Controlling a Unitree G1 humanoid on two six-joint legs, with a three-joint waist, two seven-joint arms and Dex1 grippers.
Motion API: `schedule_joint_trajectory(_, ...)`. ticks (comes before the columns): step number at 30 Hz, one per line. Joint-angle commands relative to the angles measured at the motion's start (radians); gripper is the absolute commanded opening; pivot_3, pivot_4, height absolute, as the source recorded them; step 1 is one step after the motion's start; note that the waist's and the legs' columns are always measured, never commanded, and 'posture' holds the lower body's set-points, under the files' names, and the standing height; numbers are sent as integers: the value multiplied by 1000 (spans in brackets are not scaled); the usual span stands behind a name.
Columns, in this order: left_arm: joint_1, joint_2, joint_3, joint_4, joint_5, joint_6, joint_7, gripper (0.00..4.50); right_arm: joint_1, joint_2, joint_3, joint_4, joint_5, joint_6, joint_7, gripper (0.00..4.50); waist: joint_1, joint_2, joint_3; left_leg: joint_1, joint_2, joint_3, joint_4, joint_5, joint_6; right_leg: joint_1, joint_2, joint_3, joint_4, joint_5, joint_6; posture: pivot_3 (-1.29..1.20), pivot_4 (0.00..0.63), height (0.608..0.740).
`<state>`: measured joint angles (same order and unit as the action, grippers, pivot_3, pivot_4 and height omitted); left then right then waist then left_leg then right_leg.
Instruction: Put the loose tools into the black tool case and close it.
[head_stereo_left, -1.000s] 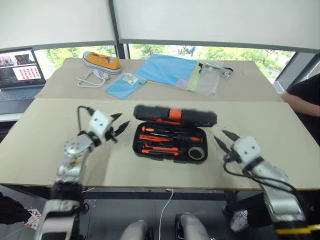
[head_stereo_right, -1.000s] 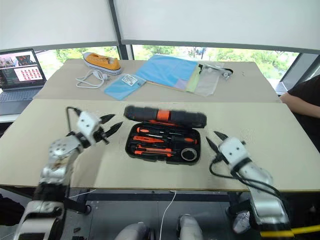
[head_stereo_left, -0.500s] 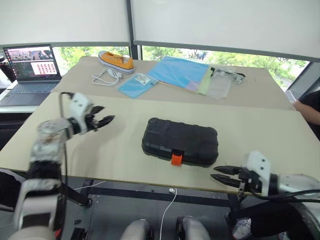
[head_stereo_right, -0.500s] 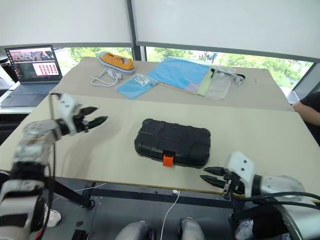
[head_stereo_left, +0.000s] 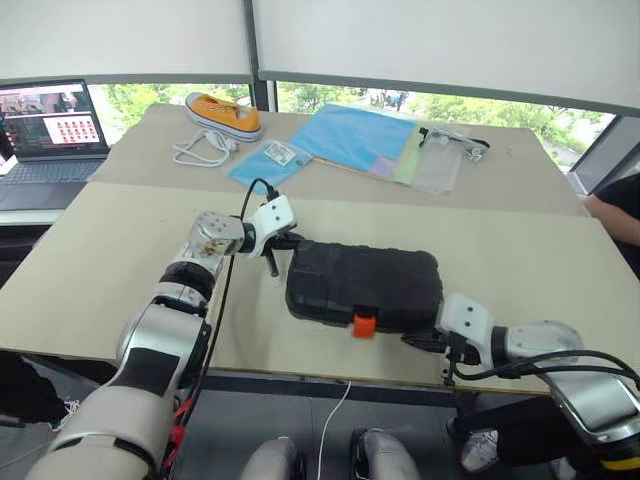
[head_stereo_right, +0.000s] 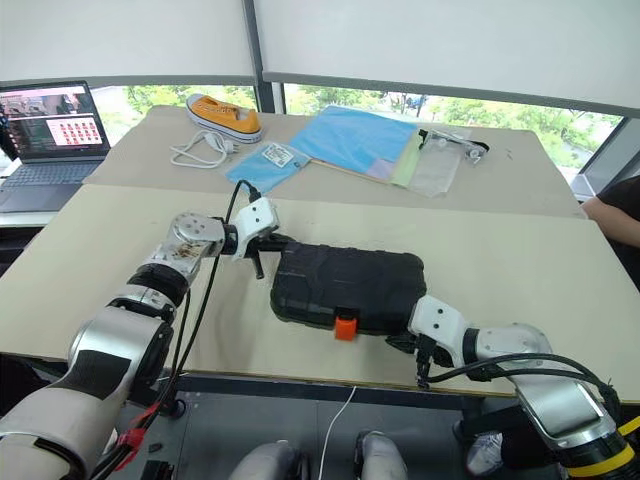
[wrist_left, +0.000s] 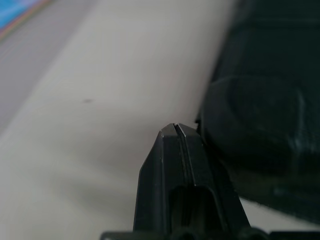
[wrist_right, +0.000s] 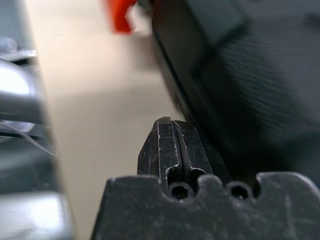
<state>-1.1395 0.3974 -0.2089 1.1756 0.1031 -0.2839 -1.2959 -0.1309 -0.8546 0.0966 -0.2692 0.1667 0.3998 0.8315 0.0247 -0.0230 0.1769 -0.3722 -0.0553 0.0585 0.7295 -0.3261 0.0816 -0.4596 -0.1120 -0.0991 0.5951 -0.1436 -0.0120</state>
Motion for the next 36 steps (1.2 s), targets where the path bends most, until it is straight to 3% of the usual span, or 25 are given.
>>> schedule_joint_trajectory(1,28,-9,-7,-94,-51,3,-211,9,-43,8,-118,46,-27,-44,-85,0,1,1,0,0,0,0,0,0,0,0,-1,1,0,1,1,0,150,718)
schedule_joint_trajectory(7,23,1,78,-178,-137,142,-205,9,50,-1,-198,-18,22,-27,-48,0,3,1,0,0,0,-2,2,2,3,2,-1,3,0,1,1,0,150,718)
schedule_joint_trajectory(13,65,-1,86,-492,-254,433,-289,9,148,10,-359,-189,186,96,-23,0,-2,1,0,-1,0,-3,2,5,8,2,0,3,0,1,2,0,150,718)
schedule_joint_trajectory(17,187,-32,-9,-662,-198,371,-242,9,114,60,-353,-285,270,200,-81,0,-5,2,0,2,0,-4,2,4,7,4,0,4,0,1,2,0,150,718)
schedule_joint_trajectory(23,255,-39,-110,-641,-85,216,-139,9,63,101,-237,-287,237,236,-129,0,-6,3,-2,2,1,-4,2,3,4,4,0,6,1,2,1,0,150,718)
schedule_joint_trajectory(28,274,-31,-137,-632,-72,168,-118,9,97,87,-188,-273,203,253,-143,0,5,4,-4,2,0,-4,2,4,8,4,-1,6,1,2,1,0,150,718)
schedule_joint_trajectory(36,263,-30,-136,-636,-94,179,-107,9,208,103,-283,-348,234,267,-183,0,14,3,-13,3,1,-4,2,4,9,4,0,6,0,1,1,0,150,718)
